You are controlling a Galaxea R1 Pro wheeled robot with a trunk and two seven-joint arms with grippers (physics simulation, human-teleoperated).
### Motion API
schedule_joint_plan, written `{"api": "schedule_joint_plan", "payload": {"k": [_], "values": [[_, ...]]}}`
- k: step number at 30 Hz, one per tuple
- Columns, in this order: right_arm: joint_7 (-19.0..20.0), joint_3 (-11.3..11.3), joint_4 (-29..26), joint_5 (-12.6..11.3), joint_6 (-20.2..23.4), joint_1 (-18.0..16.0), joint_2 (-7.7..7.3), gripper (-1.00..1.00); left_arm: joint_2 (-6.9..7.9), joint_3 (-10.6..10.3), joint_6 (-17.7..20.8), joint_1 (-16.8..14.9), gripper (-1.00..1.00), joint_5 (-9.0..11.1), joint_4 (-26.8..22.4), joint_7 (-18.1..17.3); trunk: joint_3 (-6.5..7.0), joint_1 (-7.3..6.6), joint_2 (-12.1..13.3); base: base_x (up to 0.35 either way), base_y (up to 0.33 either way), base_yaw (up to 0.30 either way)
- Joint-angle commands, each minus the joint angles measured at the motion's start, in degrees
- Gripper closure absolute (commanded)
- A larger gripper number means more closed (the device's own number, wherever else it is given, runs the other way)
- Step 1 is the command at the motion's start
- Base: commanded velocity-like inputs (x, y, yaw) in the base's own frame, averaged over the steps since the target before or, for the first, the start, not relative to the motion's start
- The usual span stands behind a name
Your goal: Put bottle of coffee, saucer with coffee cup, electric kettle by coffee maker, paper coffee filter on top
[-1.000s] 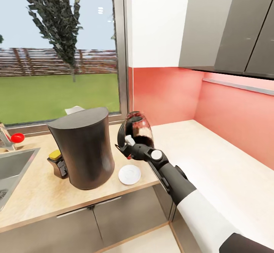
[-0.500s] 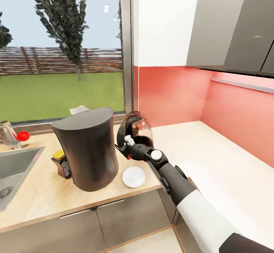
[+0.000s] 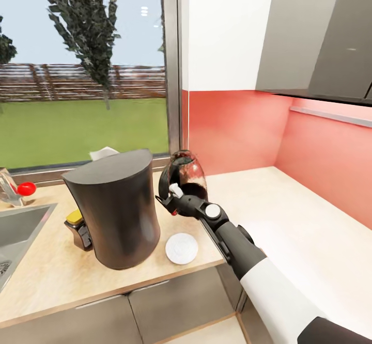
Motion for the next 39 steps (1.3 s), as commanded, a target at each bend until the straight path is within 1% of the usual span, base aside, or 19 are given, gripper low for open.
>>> {"api": "schedule_joint_plan", "payload": {"k": [1, 5, 8, 11, 17, 20, 23, 27, 28, 30, 31, 33, 39], "values": [[0.2, -0.1, -0.1, 0.3, 0.1, -0.1, 0.00, 1.00, 0.02, -0.5, 0.1, -0.1, -1.00, 0.3, 0.1, 0.1, -0.12, 0.04, -0.1, 0.189, 0.000, 0.000], [0.2, -0.1, 0.2, 0.3, -0.8, -0.1, -0.01, 1.00, 0.03, -0.5, 0.1, -0.1, -1.00, 0.3, 0.1, 0.1, -0.12, 0.04, -0.1, 0.122, 0.000, 0.000], [0.1, -0.1, 3.2, 0.3, -3.9, -0.1, -0.01, 1.00, 0.03, -0.5, 0.1, -0.1, -1.00, 0.3, 0.1, 0.1, -0.12, 0.04, -0.1, 0.012, 0.000, 0.000], [0.1, -0.1, 5.3, 0.2, -6.1, -0.1, -0.01, 1.00, -0.03, -0.5, 0.1, -0.1, -1.00, 0.3, 0.1, 0.1, -0.12, 0.04, -0.1, 0.002, 0.000, 0.000], [0.1, -0.1, 6.2, 0.2, -7.1, -0.1, -0.01, 1.00, -0.02, -0.5, 0.1, -0.1, -1.00, 0.3, 0.1, 0.1, -0.12, 0.04, -0.1, 0.026, 0.000, 0.000], [0.1, -0.1, 7.8, 0.2, -7.5, -0.1, -0.01, 1.00, 0.03, -0.4, 0.1, -0.1, -1.00, 0.3, 0.1, 0.0, -0.12, 0.04, -0.1, 0.149, 0.000, 0.000], [-0.3, -0.1, 9.8, 0.2, -10.2, -0.1, 0.03, 1.00, -0.02, -0.5, 0.1, -0.1, -1.00, 0.3, 0.1, 0.1, -0.12, 0.04, -0.1, 0.104, 0.000, 0.000], [-1.9, -0.1, 11.5, 0.1, -11.5, -0.1, 0.07, 1.00, -0.04, -0.5, 0.1, -0.1, -1.00, 0.2, 0.1, 0.0, -0.12, 0.04, -0.1, 0.021, 0.000, 0.000], [-2.0, -0.1, 11.7, -0.5, -11.6, -0.1, 0.07, 1.00, -0.05, -0.5, 0.1, -0.1, -1.00, 0.2, 0.1, 0.0, -0.12, 0.04, -0.1, 0.003, 0.000, 0.000], [-2.1, -0.1, 12.0, -3.5, -11.7, -0.1, 0.07, 1.00, -0.05, -0.5, 0.1, -0.1, -1.00, 0.2, 0.1, 0.0, -0.12, 0.04, -0.1, 0.001, 0.000, 0.000], [-2.1, 0.0, 12.8, -5.9, -11.8, -0.1, 0.05, 1.00, -0.05, -0.5, 0.1, -0.1, -1.00, 0.2, 0.1, 0.0, -0.12, 0.04, -0.1, 0.000, 0.000, 0.000], [-2.1, 0.0, 14.3, -8.9, -13.0, -0.1, 0.00, 1.00, -0.05, -0.5, 0.1, -0.1, -1.00, 0.2, 0.1, 0.0, -0.12, 0.04, -0.1, 0.000, 0.000, 0.000], [-2.1, 0.1, 14.8, -9.6, -13.5, -0.1, -0.01, 1.00, -0.05, -0.5, 0.1, -0.1, -1.00, 0.2, 0.1, 0.1, -0.12, 0.04, -0.1, 0.000, 0.000, 0.000]]}}
